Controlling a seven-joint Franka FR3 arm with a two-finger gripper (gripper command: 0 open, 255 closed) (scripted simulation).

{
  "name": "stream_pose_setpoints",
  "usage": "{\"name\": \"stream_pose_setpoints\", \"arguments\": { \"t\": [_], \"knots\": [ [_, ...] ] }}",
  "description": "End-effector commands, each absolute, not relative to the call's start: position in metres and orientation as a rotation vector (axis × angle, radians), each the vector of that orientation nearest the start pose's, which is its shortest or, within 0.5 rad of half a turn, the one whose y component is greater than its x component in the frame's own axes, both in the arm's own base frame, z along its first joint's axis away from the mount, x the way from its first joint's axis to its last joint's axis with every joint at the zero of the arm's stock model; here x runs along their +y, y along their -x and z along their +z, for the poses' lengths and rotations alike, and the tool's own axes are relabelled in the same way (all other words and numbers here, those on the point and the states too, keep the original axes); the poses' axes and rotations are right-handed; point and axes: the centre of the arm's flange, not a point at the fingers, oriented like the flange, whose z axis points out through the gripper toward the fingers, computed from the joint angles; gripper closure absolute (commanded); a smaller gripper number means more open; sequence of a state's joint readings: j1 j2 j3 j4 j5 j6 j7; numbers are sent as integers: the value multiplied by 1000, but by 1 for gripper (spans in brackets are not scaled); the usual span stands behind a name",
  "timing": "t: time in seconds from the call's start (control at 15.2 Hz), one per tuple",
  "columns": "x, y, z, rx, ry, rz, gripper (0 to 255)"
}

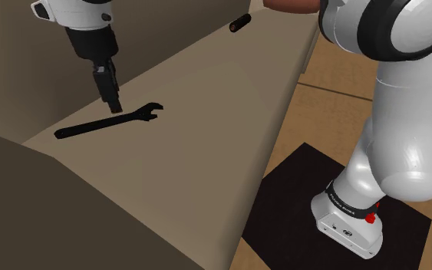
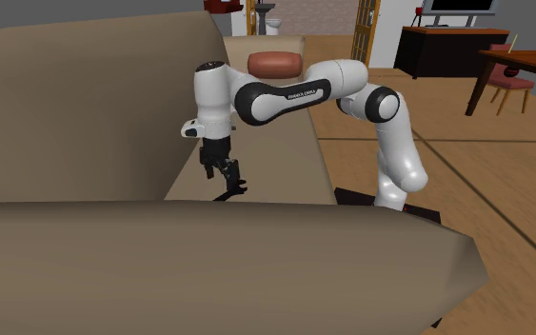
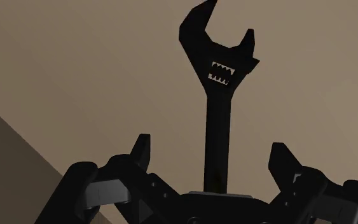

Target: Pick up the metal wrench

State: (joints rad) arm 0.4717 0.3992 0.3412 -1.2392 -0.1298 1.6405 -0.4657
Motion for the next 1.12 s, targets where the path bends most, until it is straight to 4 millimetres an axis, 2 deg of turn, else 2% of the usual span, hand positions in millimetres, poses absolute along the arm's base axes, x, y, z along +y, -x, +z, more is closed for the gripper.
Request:
{"name": "stream_pose_setpoints", "arguments": {
  "t": [0.0,0.07,0.53,0.66,0.73,1.06],
  "knots": [
    [470,-499,549,-1916,2482,-38,0],
    [471,-499,549,-1917,2481,-39,0],
    [471,-499,509,-1917,2481,-39,0],
    [471,-499,509,-1917,2481,-39,0],
    [471,-499,509,-1917,2481,-38,255],
    [468,-500,508,-1917,2481,-39,255]
  ]
}}
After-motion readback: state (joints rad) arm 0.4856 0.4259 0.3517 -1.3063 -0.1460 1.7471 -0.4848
